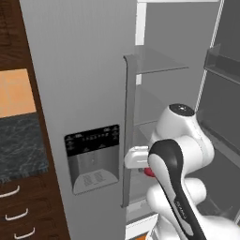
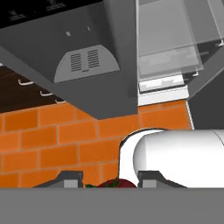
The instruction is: Take the strawberry from the fridge and place it on top of the pancake, located on the dining counter.
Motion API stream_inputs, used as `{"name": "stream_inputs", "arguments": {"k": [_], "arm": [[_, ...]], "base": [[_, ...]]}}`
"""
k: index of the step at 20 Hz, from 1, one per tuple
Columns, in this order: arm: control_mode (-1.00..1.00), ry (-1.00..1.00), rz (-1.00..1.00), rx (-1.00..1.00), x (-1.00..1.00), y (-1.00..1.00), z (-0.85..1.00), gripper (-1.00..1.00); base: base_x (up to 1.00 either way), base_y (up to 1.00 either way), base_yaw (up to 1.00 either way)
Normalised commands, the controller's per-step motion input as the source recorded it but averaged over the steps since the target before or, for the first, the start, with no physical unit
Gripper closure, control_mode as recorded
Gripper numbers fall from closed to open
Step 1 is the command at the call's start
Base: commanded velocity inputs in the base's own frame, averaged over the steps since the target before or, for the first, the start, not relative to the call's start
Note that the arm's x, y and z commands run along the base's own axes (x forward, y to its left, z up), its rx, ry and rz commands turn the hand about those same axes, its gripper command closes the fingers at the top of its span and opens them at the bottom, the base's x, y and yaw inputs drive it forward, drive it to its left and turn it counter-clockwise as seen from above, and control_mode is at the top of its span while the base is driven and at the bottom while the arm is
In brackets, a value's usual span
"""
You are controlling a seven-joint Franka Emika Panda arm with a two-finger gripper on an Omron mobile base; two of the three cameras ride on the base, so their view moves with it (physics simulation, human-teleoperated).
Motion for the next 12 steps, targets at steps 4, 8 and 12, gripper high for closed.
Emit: {"name": "stream_inputs", "arguments": {"k": [4,8,12], "arm": [[1.0,0.0,0.0,0.0,0.0,0.0,0.0,1.0],[1.0,0.0,0.0,0.0,0.0,0.0,0.0,1.0],[1.0,0.0,0.0,0.0,0.0,0.0,0.0,1.0]], "base": [[-0.14,0.32,-0.04],[-0.73,0.0,-0.51],[-0.72,0.01,-0.74]]}}
